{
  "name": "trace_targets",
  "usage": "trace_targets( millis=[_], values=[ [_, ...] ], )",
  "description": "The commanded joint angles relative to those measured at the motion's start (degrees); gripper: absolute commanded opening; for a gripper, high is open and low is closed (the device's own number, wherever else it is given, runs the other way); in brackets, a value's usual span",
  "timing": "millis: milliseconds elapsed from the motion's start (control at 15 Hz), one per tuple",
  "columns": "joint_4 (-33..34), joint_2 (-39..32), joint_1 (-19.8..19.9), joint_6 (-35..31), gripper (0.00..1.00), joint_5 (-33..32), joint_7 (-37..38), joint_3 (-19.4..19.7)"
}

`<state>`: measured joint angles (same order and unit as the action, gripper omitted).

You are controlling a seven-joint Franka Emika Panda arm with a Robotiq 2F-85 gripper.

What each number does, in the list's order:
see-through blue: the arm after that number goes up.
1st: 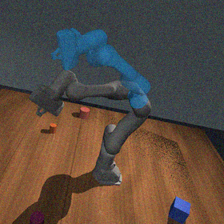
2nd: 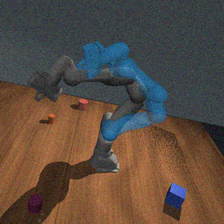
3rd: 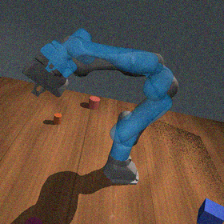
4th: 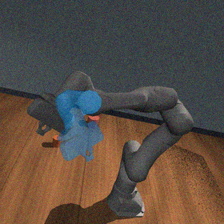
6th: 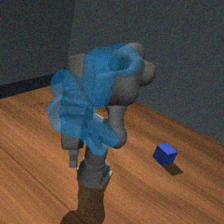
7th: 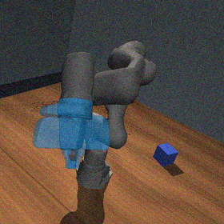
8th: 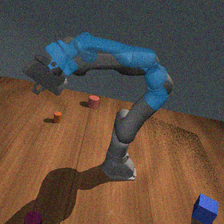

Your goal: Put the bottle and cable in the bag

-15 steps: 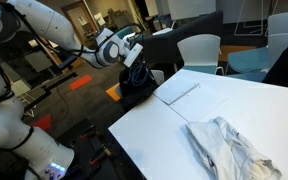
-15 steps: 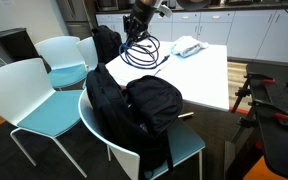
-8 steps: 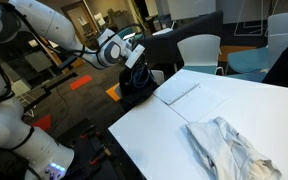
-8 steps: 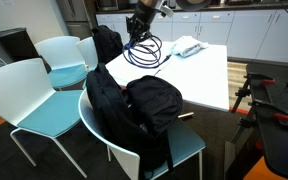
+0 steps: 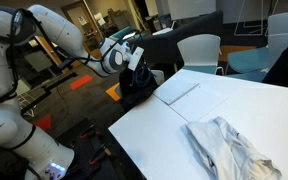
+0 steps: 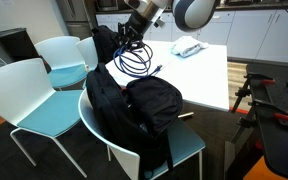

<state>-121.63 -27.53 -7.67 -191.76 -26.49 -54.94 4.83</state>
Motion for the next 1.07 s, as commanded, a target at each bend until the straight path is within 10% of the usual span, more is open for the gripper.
trace_targets(
  millis=[0,867,933,1000],
  values=[
    [3.3,-5.5,-6.1,-6.9,0.04,0.0,-2.1,3.8],
    [19.0,-22.6,-13.3,-6.1,0.04,0.7,-8.2,5.2],
    [19.2,-23.0,-13.8,-6.1,0.39,0.7,-8.1,5.5],
    [19.2,-23.0,-13.8,-6.1,0.41,0.4,-7.9,5.4]
  ],
)
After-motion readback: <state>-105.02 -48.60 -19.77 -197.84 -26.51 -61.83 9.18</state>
